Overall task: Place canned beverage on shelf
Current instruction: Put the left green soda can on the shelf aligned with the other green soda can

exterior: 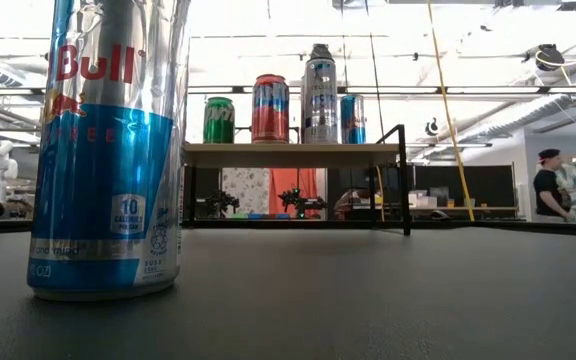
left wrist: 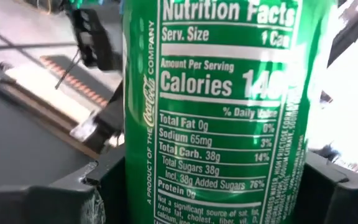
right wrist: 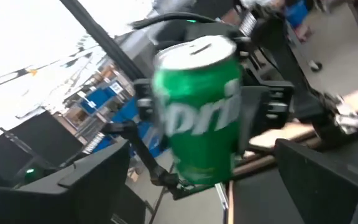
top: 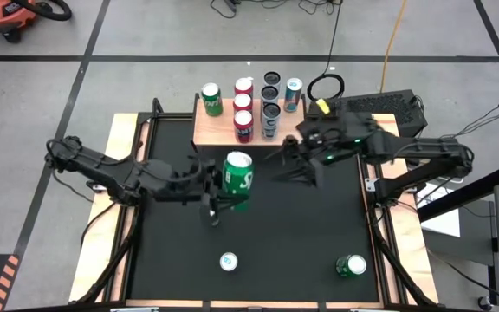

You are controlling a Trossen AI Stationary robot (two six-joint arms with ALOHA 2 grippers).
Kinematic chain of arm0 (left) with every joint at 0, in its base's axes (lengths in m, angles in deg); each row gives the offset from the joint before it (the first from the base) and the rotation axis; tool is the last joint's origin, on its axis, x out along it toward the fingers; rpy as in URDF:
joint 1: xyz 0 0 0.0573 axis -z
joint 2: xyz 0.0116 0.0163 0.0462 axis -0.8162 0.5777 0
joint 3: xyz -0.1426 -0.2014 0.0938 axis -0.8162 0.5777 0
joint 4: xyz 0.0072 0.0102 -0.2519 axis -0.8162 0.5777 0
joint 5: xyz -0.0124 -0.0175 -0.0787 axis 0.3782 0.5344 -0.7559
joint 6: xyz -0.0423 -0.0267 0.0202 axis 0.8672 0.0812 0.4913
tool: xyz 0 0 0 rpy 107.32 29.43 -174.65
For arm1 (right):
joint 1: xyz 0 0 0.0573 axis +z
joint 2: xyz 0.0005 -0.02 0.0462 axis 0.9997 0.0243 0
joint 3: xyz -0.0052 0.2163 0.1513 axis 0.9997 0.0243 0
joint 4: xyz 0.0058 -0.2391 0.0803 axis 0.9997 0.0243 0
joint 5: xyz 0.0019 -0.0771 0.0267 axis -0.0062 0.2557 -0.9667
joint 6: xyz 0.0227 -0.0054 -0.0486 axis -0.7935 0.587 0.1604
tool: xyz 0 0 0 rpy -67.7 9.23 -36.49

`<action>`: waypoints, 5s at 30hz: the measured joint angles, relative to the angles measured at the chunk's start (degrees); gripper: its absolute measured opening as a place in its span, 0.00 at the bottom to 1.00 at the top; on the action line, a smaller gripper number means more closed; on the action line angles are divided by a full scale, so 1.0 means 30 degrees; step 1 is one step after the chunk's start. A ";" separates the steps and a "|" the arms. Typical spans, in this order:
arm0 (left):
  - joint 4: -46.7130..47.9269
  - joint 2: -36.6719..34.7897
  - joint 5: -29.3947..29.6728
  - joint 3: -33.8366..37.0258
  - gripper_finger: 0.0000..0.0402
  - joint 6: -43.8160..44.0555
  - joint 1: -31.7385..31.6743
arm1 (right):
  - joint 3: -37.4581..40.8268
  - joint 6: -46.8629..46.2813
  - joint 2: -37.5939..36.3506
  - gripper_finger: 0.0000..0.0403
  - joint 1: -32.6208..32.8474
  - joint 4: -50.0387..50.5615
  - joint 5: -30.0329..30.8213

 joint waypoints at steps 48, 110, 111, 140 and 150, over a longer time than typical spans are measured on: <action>-1.3142 0.2849 -0.9690 -0.0030 0.75 -0.4810 -0.3964 | 0.0036 -0.1577 0.1654 0.97 0.0350 -0.6029 -0.1863; -0.9803 0.3226 -1.0236 0.0013 0.75 0.0256 -0.4705 | 0.0029 -0.1600 0.1507 0.80 0.0246 -0.1711 -0.3786; -1.0004 0.3226 -1.0231 0.0034 0.75 0.0306 -0.4624 | 0.0029 -0.1612 0.1328 0.82 0.0160 -0.1225 -0.4315; -1.0878 0.3865 -1.1501 -0.0001 0.75 0.1227 -0.3009 | 0.0051 0.1142 -0.0053 0.98 -0.1530 -0.3256 -0.4939; -1.0604 0.4188 -1.1832 -0.0001 0.75 0.1260 -0.3032 | 0.0044 0.0018 0.0850 0.99 -0.1362 -0.4860 -0.5925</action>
